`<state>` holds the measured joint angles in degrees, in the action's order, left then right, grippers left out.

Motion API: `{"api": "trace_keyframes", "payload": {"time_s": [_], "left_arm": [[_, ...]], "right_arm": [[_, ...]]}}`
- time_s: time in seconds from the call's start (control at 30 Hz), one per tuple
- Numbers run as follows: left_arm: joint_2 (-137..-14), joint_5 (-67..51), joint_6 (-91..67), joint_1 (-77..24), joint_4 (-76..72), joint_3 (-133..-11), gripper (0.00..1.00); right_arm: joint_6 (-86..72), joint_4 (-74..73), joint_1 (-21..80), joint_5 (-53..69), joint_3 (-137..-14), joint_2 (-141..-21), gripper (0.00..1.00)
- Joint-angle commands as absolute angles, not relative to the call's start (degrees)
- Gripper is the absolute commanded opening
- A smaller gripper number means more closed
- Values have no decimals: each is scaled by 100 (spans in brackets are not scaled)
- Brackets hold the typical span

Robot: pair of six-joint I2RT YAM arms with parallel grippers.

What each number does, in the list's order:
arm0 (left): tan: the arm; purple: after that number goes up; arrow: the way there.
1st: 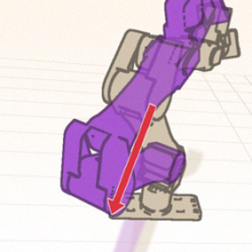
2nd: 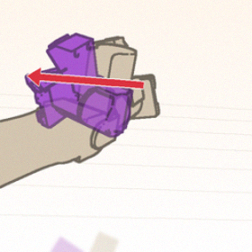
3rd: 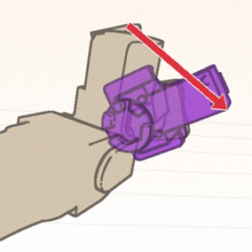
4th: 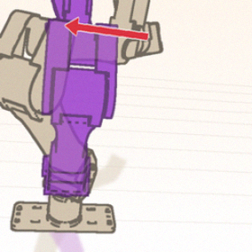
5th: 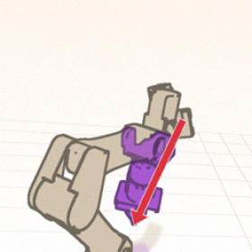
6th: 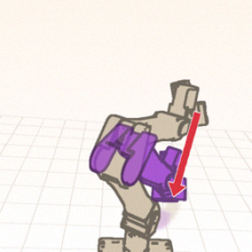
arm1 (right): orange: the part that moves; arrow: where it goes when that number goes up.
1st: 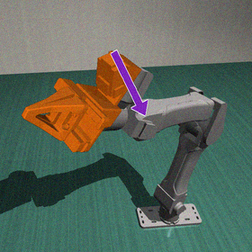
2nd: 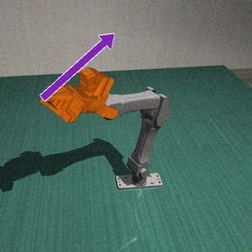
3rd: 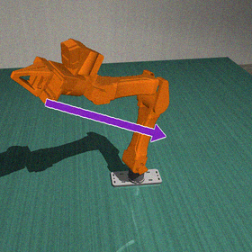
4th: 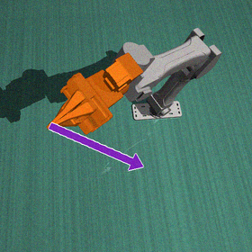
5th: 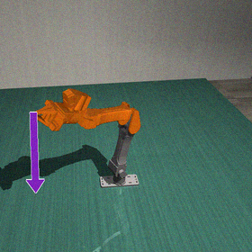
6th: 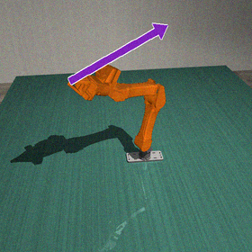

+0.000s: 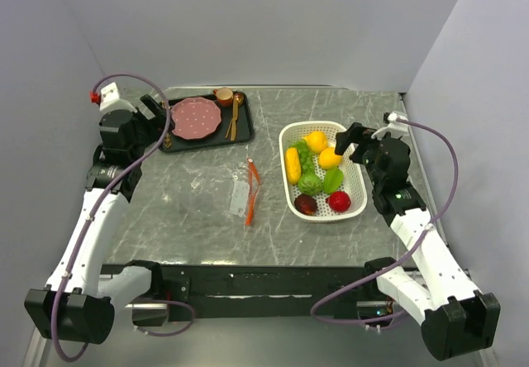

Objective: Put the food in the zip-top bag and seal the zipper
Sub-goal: Pick up the zipper food storage bag at the center of the board.

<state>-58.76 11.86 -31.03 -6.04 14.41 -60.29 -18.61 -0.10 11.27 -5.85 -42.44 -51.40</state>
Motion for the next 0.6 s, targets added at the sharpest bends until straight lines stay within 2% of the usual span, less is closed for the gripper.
{"api": "trace_keyframes", "payload": {"time_s": [0.0, 0.03, 0.17, 0.23, 0.3, 0.43, 0.57], "left_arm": [[-5520, 997, -4210, -572, 1995, -6056, 99], [-5476, 558, -3679, -536, 1760, -5856, 99], [-5755, -174, -3280, -501, 2126, -6064, 99], [-5923, -674, -2972, -510, 2432, -6283, 99], [-6108, -887, -2787, -562, 2470, -6302, 99], [-6415, -695, -2672, -825, 2732, -6512, 99], [-6592, -257, -2452, -1378, 2743, -6496, 99]], "right_arm": [[-2144, 36, 1134, 622, -4745, -5325, 100], [-2118, -148, 1134, 720, -4842, -5439, 100], [-2626, -28, 1116, 519, -4756, -5581, 100], [-2445, -18, 1090, 1060, -4825, -5563, 100], [-2487, -306, 1090, 1029, -5062, -5730, 100], [-2777, -1166, 1090, 678, -5431, -6134, 100], [-2751, -1178, 1081, 773, -5301, -6187, 100]]}}
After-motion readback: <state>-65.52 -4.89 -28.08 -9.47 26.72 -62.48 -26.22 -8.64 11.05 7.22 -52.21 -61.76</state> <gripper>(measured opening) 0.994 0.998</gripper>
